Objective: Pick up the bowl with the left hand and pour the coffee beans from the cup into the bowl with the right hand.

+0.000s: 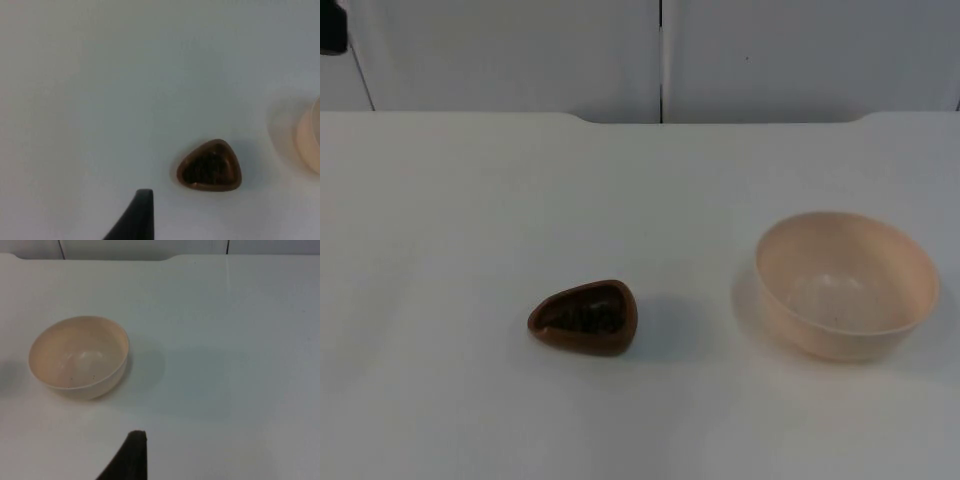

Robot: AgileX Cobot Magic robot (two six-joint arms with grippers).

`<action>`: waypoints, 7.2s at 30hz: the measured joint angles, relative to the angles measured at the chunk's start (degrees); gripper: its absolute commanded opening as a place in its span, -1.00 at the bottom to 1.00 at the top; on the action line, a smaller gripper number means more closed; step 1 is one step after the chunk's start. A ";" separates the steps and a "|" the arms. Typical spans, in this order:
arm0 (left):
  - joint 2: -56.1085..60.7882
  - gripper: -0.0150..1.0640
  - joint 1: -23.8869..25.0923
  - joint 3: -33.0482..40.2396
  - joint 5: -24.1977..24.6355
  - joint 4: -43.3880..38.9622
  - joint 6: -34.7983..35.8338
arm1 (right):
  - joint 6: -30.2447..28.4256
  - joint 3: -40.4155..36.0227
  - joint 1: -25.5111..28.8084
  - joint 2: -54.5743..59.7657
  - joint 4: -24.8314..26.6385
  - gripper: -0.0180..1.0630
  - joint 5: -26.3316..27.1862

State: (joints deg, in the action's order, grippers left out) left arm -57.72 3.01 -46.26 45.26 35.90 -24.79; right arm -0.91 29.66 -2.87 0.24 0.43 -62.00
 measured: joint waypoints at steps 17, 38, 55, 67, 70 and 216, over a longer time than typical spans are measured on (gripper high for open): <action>-10.80 0.89 -12.65 -3.84 -3.04 1.43 -1.20 | 0.00 0.00 0.00 0.00 0.00 0.98 0.00; -32.30 0.89 -27.51 -17.81 -4.34 3.05 0.64 | 0.45 0.00 0.00 0.00 0.00 0.98 0.00; -48.38 0.89 -31.86 -30.15 -4.57 3.15 6.54 | 0.45 0.00 0.00 0.00 0.00 0.98 0.00; -56.37 0.89 -32.65 -32.72 -6.11 3.15 14.01 | 0.45 0.00 0.00 0.00 0.00 0.98 0.00; -58.10 0.89 -34.36 -33.80 -6.24 1.61 17.87 | 0.45 0.00 0.00 0.00 0.00 0.98 0.00; -15.18 -0.98 -27.68 -2.88 -7.22 -34.20 50.27 | 0.45 0.00 0.00 0.00 0.00 0.98 0.00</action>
State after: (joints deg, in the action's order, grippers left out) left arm -72.90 -24.67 -49.14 38.04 1.71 25.47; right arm -0.47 29.66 -2.87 0.24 0.43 -62.00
